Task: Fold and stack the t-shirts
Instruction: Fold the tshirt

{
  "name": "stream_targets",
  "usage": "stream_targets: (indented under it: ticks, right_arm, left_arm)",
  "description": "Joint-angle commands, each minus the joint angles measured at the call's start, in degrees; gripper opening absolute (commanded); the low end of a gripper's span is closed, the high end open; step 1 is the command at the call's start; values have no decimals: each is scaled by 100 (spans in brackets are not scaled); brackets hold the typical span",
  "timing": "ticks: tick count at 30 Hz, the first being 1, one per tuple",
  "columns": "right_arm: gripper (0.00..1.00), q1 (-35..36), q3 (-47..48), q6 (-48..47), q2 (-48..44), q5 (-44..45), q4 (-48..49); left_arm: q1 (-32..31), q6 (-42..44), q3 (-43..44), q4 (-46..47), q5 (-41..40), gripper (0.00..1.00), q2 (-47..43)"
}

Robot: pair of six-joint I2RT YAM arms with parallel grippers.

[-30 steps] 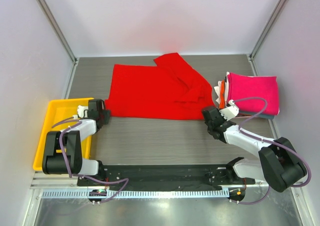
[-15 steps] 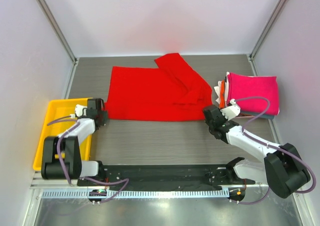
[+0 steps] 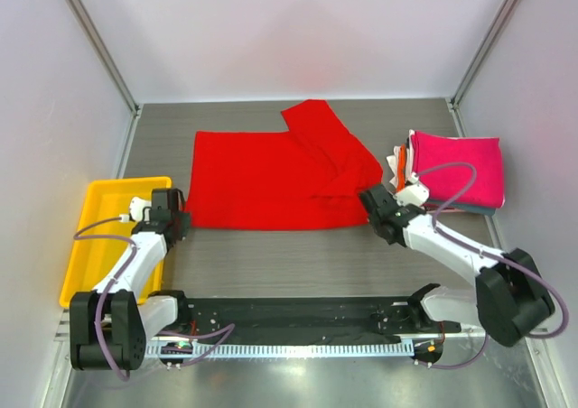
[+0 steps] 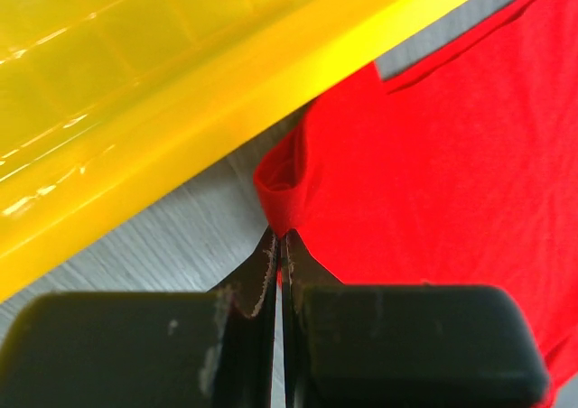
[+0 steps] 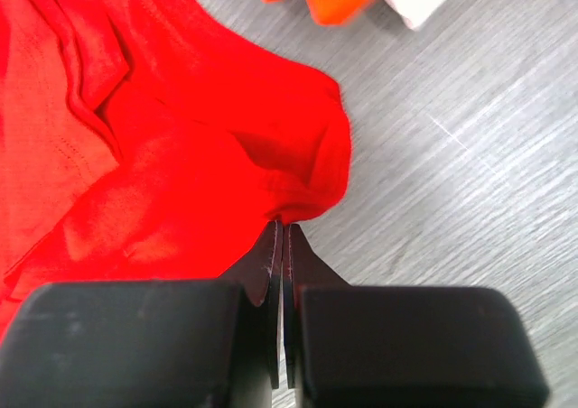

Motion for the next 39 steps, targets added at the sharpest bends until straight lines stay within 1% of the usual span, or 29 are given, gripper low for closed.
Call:
stream_targets:
  ticks: [1,2,3,6,7,8,11,12,13,14,15,16,18,20,24,29,33,36,37,39]
  right_arm:
    - [1,32,1198,-374,538,155,119]
    - [1,50,1593,-585,714,68,119]
    - [1,180,2415,-770,1064,-38,58]
    - [1,497,3465,-1132,1296,312,-240]
    - [1,568,3504,-1141,1244,478,-268]
    - [1,568,3443,-1063,1165,523,-312]
    - [1,568,2470,-747,595,761,-364]
    - [1,560,1832,-397,384,787,-460]
    - [1,568,1504,-220,-1,805,-479]
    - [1,568,874,-18,-248,779,-522]
    - [1,568,580,289,-460,744,-532]
    - [1,560,325,440,-862,717,-532]
    - [1,568,-263,555,-1190,682,-540]
    - [1,568,-502,617,-1576,682,-610]
    - [1,568,-749,696,-1894,761,-1031]
    - [2,568,-688,643,-1868,726,-1261]
    - [3,568,-574,749,-1763,516,-1560]
    - [15,586,-556,687,-1806,269,-1691]
    - [31,595,-530,696,-1911,225,-1744]
    - [38,639,-460,635,-2069,234,-1919]
  left_arm:
    - [3,144,102,-212,-323,0,99]
    - [4,144,172,-238,-332,0,134]
    - [-5,153,198,-264,-341,0,169]
    - [4,188,286,-370,-402,0,135]
    - [4,205,330,-431,-481,0,117]
    - [4,223,357,-484,-517,1,91]
    - [4,320,436,-598,-631,0,-41]
    - [-5,337,436,-625,-640,0,-76]
    - [3,363,445,-651,-657,0,-137]
    - [4,364,445,-660,-666,0,-155]
    - [4,372,454,-660,-658,0,-173]
    - [4,390,445,-695,-649,0,-208]
    - [4,425,462,-739,-631,0,-261]
    - [-5,486,480,-836,-649,0,-357]
    - [4,566,471,-1029,-737,0,-603]
    - [4,557,322,-1161,-684,0,-832]
    - [4,566,234,-1275,-666,0,-964]
    - [4,618,199,-1328,-684,0,-1034]
    - [4,662,199,-1372,-684,0,-1078]
    - [4,706,207,-1459,-675,2,-1131]
